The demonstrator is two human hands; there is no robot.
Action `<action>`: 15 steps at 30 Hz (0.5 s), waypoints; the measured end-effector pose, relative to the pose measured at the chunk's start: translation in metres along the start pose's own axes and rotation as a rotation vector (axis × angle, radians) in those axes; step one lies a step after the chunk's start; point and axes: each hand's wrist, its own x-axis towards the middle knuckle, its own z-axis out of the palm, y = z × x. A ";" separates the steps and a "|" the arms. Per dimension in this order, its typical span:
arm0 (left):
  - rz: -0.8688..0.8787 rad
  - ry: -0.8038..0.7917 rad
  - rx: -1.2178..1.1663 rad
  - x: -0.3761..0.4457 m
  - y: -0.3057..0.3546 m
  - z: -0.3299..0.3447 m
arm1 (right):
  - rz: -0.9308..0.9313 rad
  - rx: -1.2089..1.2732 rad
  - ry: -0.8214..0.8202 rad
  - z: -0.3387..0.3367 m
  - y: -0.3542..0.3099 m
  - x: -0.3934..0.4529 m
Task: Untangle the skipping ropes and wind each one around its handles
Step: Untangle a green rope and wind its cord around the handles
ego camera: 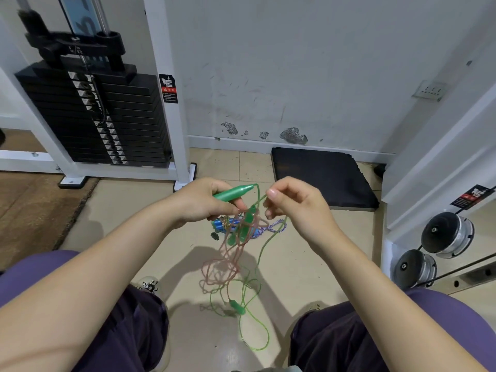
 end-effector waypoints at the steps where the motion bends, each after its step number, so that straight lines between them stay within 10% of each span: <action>1: -0.006 0.030 -0.016 0.000 -0.002 0.000 | 0.020 0.065 0.000 -0.003 -0.001 0.001; 15: 0.018 0.016 -0.124 0.004 -0.004 0.017 | 0.061 0.175 -0.051 -0.001 0.000 0.000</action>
